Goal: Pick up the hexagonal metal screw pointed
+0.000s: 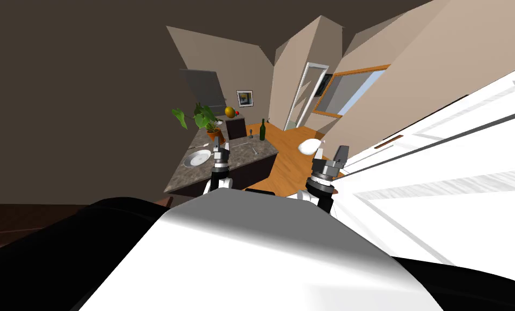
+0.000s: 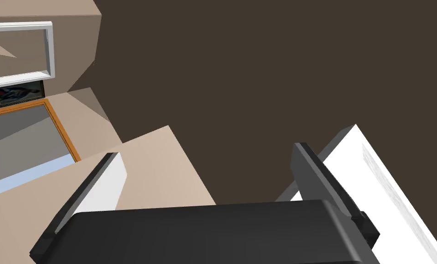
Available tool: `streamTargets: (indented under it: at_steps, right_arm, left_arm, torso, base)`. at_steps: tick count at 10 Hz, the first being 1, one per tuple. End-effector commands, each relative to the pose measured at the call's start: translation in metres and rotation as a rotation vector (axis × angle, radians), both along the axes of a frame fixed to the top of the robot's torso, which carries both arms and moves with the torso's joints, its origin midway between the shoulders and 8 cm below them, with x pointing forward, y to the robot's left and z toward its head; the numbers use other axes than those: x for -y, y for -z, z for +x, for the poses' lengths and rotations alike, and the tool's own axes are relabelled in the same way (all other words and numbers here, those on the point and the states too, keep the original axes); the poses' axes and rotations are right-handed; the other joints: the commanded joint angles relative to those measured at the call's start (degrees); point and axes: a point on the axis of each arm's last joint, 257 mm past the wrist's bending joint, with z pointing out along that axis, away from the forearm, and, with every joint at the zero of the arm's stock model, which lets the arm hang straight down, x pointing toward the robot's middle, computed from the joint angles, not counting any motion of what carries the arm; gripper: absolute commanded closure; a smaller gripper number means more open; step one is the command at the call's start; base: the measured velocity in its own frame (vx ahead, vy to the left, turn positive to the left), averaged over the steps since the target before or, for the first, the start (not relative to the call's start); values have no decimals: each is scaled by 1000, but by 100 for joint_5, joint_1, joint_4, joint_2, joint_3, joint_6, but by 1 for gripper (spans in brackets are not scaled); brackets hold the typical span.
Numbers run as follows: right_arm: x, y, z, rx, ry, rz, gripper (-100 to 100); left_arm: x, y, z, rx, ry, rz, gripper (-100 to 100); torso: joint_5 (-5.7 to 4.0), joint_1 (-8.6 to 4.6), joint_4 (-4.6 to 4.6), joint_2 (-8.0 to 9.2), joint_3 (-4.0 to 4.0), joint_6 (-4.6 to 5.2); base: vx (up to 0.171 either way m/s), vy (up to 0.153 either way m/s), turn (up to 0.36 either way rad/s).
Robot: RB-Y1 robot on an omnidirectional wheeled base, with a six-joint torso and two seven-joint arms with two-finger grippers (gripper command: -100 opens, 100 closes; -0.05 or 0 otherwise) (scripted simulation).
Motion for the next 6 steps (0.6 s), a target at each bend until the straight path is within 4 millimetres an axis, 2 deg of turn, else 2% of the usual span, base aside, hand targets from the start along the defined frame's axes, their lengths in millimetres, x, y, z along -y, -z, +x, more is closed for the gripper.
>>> streamTargets:
  at_steps: [1, 3, 6]
  right_arm:
    - [0, 0, 0, 0, 0, 0, 0]
    - [0, 0, 0, 0, 0, 0, 0]
    - [0, 0, 0, 0, 0, 0, 0]
  left_arm:
    - [-3, 6, 3, -23, 4, 24, -100]
    - [-14, 17, 10, -68, 0, 58, -100]
    - [-45, 35, 26, -155, -36, 103, -100]
  torso:
    - [0, 0, 0, 0, 0, 0]
    - [1, 3, 1, 7, 4, 1]
    - [2, 10, 4, 16, 9, 1]
  base:
    - [-10, -3, -91]
    - [-29, 2, -130]
    - [-49, 15, -197]
